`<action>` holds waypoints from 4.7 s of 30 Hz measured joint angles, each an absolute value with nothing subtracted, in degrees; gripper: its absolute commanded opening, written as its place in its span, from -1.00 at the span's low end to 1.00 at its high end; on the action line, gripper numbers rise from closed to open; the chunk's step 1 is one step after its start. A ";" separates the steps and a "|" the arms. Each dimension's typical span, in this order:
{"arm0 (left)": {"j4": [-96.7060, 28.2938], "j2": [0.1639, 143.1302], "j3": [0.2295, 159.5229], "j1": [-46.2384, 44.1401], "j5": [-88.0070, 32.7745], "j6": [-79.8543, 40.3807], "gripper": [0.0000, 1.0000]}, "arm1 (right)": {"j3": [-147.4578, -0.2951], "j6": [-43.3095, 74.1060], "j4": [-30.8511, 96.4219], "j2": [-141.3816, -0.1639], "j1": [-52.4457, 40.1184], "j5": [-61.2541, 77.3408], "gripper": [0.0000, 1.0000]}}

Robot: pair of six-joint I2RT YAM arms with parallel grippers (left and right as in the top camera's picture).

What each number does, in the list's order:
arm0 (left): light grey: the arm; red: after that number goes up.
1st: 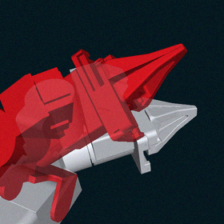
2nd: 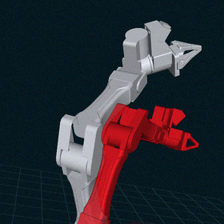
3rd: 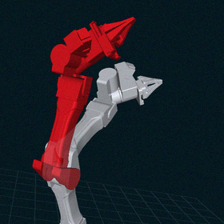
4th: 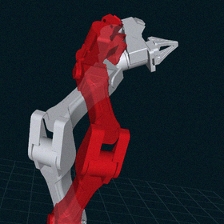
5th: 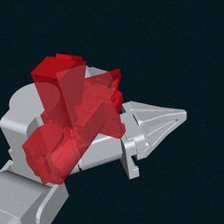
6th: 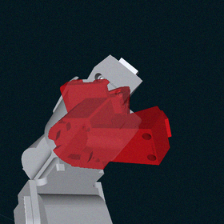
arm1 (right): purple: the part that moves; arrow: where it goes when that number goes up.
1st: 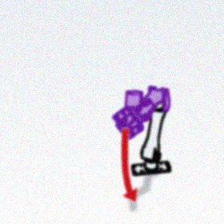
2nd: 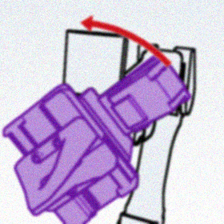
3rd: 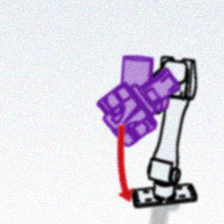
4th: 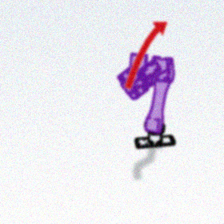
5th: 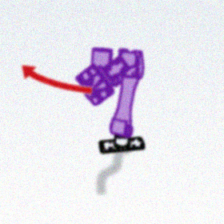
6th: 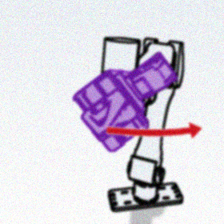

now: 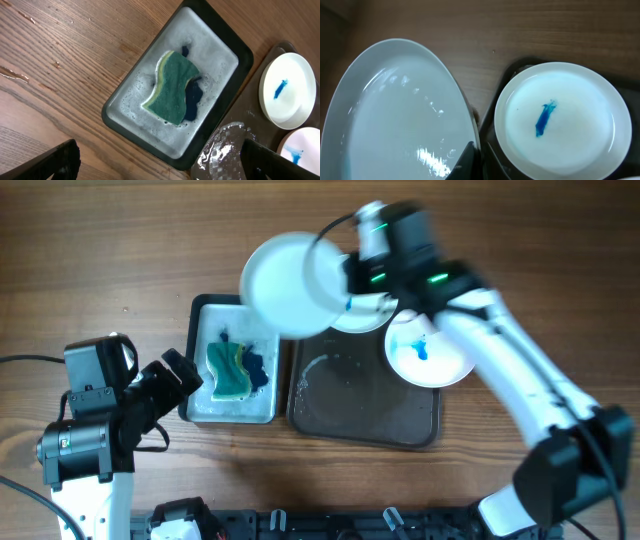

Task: Clean dirty plates on tray and stack at the side
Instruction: 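Carry the plate right and set it on the table beside the tray, then open the right gripper and release the plate, then grasp the lower-right blue-marked plate rim with the right gripper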

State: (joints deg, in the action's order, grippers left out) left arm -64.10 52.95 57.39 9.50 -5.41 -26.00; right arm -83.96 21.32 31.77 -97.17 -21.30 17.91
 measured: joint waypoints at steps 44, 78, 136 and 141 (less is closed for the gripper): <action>-64.10 52.95 57.39 9.50 -5.41 -26.00 1.00 | -61.08 21.43 45.95 -96.47 19.20 -3.16 -0.17; -64.10 52.95 57.39 9.52 -5.41 -26.00 1.00 | -53.19 12.10 36.53 -93.91 11.81 14.85 -0.91; -47.70 97.36 53.34 -6.39 -5.63 -27.75 -0.92 | -46.78 19.22 40.29 -64.07 -19.57 10.94 -0.38; -53.82 97.19 56.49 -6.39 -5.61 -27.83 -0.22 | -46.78 19.22 40.29 -64.07 -19.57 10.94 -0.38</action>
